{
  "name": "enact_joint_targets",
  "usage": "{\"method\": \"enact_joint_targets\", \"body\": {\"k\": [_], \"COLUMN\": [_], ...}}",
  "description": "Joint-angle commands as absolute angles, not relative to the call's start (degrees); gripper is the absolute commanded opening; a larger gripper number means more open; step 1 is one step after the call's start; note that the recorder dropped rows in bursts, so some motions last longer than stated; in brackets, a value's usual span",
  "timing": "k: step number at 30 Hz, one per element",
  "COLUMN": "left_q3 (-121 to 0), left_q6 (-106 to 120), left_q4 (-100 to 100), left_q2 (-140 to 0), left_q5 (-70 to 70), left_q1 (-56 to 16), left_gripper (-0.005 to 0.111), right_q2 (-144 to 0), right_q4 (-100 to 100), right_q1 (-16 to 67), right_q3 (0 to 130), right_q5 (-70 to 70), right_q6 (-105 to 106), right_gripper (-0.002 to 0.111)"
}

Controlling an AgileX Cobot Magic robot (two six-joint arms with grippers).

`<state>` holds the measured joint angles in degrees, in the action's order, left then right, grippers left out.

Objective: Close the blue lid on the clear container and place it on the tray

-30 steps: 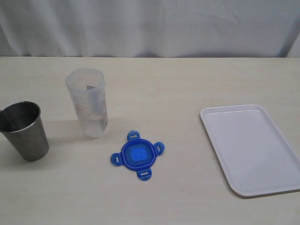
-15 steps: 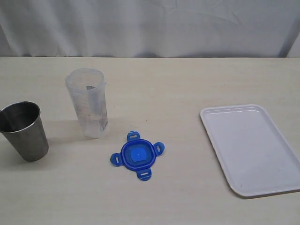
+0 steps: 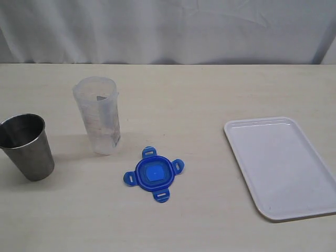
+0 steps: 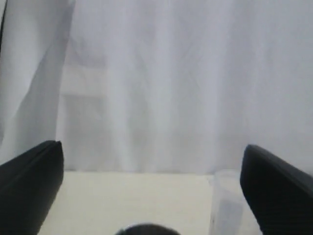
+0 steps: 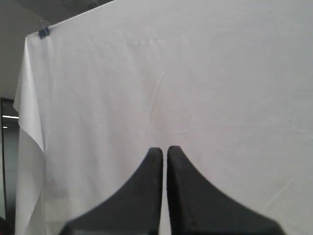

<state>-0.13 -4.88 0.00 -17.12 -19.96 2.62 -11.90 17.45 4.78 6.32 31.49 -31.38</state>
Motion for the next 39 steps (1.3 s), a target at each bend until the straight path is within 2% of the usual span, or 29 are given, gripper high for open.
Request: {"method": "enact_joint_targets", "body": {"k": [1, 17, 29, 39], "left_q3": [0.0, 0.0, 0.0, -3.62], "left_q6": [-10.45, -11.73, -5.83, -5.59], "left_q4": [8.06, 14.27, 9.51, 9.6], "left_q2": [-29.44, -66.55, -82.53, -92.27], "left_q5": [-23.08, -37.93, -50.17, -52.57], "left_q1": [2.59, 2.59, 2.59, 2.59], "left_gripper": [0.092, 0.092, 0.092, 0.092], "right_q2": [-15.55, -17.84, -17.84, -17.84], "right_q4": [18.93, 20.55, 21.93, 22.89], "right_q1": [4.79, 4.79, 4.79, 4.79], "right_q3": [6.65, 6.65, 6.65, 6.65], "right_q5": [31.65, 31.18, 30.81, 29.9], "right_q6": [-32.39, -32.16, -31.96, -31.96], "right_gripper": [0.005, 0.005, 0.005, 0.005]}}
